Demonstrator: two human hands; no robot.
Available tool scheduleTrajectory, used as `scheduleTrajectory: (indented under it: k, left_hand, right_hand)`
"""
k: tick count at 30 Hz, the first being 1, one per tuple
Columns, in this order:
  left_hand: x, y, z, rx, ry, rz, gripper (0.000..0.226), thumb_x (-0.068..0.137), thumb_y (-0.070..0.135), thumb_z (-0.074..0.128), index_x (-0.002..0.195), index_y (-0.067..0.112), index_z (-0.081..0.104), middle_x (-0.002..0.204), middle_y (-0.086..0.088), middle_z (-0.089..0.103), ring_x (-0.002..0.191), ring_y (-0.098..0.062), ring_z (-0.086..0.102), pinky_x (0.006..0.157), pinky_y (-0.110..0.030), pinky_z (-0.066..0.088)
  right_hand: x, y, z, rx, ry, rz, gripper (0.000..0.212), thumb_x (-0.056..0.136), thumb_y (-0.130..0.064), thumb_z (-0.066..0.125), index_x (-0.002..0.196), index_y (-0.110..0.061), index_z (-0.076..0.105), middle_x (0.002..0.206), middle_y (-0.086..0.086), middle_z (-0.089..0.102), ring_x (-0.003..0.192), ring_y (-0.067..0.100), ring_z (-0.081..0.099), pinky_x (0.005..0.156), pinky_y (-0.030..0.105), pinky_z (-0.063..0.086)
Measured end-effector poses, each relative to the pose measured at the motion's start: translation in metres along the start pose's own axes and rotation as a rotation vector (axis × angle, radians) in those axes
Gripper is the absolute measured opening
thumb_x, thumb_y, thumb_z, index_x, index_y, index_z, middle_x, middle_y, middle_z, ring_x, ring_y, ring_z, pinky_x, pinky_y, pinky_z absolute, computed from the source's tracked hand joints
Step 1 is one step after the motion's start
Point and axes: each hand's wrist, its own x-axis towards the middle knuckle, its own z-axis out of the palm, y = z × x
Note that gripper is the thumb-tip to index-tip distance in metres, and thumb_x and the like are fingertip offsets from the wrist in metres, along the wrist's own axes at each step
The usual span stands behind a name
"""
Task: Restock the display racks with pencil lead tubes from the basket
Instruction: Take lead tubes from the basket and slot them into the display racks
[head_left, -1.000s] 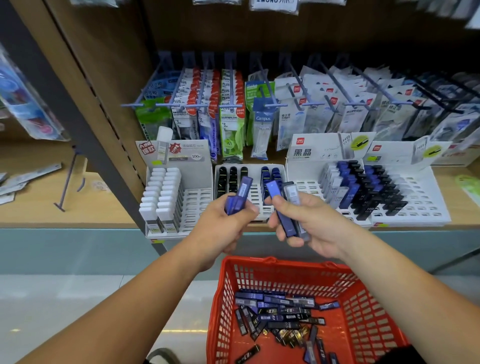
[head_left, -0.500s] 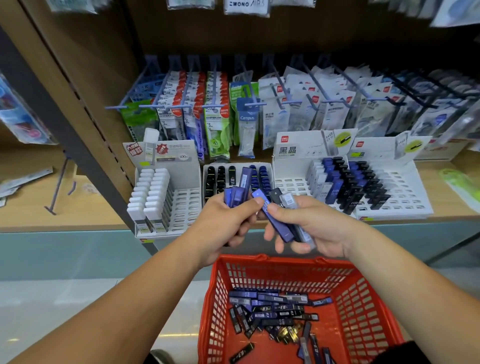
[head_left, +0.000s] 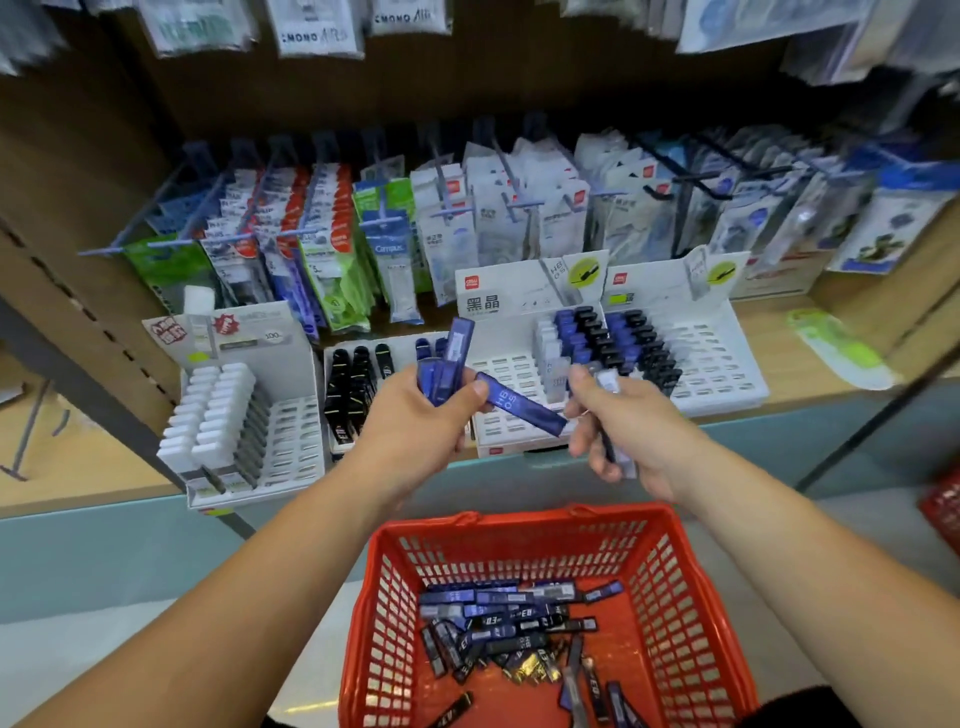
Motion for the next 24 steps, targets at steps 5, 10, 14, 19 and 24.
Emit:
scheduleTrajectory:
  k: [5,10,14,19,24]
  left_hand:
    - [0.021,0.002,0.019,0.223,0.058,0.124,0.009,0.096,0.024,0.071,0.087,0.024,0.069,0.066,0.002,0.06,0.06,-0.016,0.052,0.065,-0.038,0.052]
    - [0.05,0.015,0.05,0.38,0.004,0.21,0.009,0.096,0.023,0.071,0.089,0.02,0.066,0.07,-0.003,0.061,0.058,-0.016,0.049,0.059,-0.03,0.043]
    - [0.07,0.014,0.076,0.531,-0.075,0.222,0.011,0.096,0.023,0.071,0.089,0.015,0.067,0.063,0.002,0.056,0.055,-0.016,0.048,0.055,-0.029,0.038]
    - [0.077,0.016,0.09,0.708,-0.093,0.234,0.02,0.096,0.023,0.07,0.08,0.017,0.06,0.066,0.001,0.056,0.061,-0.017,0.05,0.052,-0.025,0.034]
    - [0.079,0.033,0.086,0.896,-0.166,0.254,0.02,0.096,0.025,0.068,0.082,0.014,0.06,0.072,-0.006,0.061,0.068,-0.023,0.056,0.059,-0.03,0.042]
  right_hand:
    - [0.005,0.0,-0.027,0.139,0.151,-0.012,0.051,0.101,-0.059,0.051,0.092,-0.009,0.057,0.056,0.015,0.056,0.039,0.023,0.045,0.041,0.027,0.038]
    - [0.017,0.007,-0.039,0.303,0.129,0.069,0.014,0.1,-0.028,0.049,0.094,-0.015,0.049,0.058,0.004,0.047,0.038,0.018,0.03,0.042,0.021,0.021]
    - [0.02,0.013,-0.047,0.385,0.067,0.038,0.003,0.099,-0.012,0.043,0.098,-0.01,0.045,0.07,0.013,0.06,0.042,0.021,0.04,0.038,0.02,0.023]
    - [0.017,0.024,-0.064,0.29,0.08,-0.039,0.004,0.105,-0.011,0.049,0.108,-0.014,0.052,0.082,0.015,0.069,0.05,0.024,0.054,0.043,0.022,0.025]
    - [0.011,0.028,-0.078,0.235,0.091,-0.064,0.004,0.108,-0.018,0.05,0.107,-0.02,0.053,0.078,0.013,0.067,0.048,0.021,0.048,0.044,0.02,0.017]
